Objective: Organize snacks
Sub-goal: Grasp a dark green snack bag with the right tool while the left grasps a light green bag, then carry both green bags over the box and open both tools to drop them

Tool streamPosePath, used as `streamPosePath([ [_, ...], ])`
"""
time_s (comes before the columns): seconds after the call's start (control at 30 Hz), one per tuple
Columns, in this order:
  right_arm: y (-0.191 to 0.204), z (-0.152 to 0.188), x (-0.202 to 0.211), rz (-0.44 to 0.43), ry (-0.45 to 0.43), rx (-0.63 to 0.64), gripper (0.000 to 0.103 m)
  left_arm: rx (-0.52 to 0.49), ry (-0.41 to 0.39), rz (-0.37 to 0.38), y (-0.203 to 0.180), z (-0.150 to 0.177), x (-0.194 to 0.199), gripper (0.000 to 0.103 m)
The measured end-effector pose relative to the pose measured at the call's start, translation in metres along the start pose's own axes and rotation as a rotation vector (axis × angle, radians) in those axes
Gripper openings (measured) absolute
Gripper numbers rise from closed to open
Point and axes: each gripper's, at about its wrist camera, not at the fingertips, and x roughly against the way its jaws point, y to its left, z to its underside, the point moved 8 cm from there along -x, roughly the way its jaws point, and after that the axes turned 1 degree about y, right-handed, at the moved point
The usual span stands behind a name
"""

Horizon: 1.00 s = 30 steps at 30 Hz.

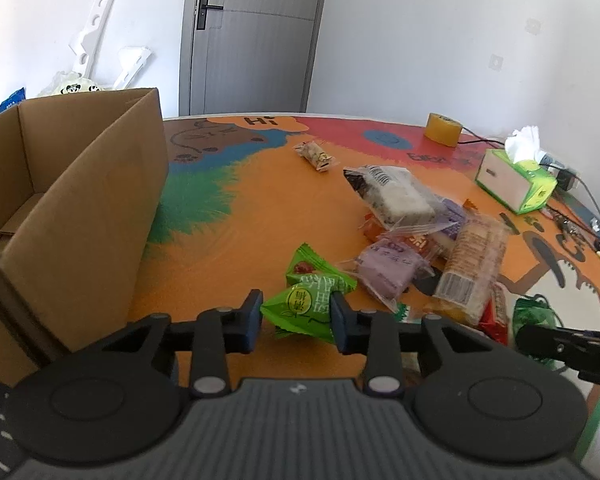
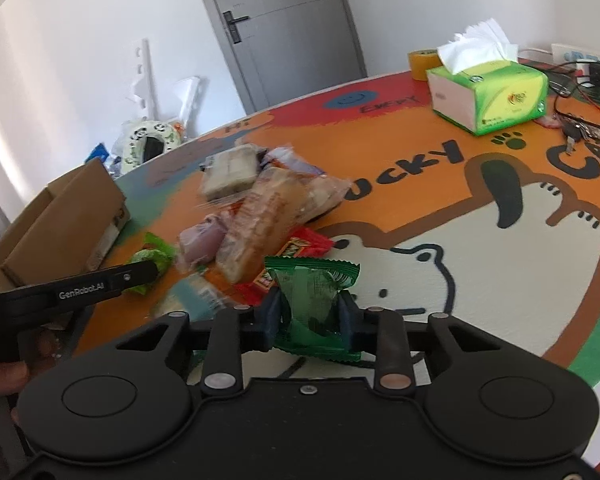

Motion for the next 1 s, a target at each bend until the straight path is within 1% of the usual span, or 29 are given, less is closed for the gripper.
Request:
streamPosePath([
  [0.13, 0.004, -0.004, 0.008, -0.013, -0.029, -0.012, 0.03, 0.003, -0.025, 0.021, -0.004, -0.003, 0.014, 0.034],
  [0.37, 0.019, -0.016, 0.022, -0.048, -0.081, -0.013, 0.03, 0.009, -0.091, 0.041, -0.005, -0.021, 0.045, 0.033],
  [1.0, 0.073, -0.045, 0.036, -0.148, -0.148, 0.032, 0.03, 0.031, -0.224, 0.025, 0.014, -0.057, 0.102, 0.032],
])
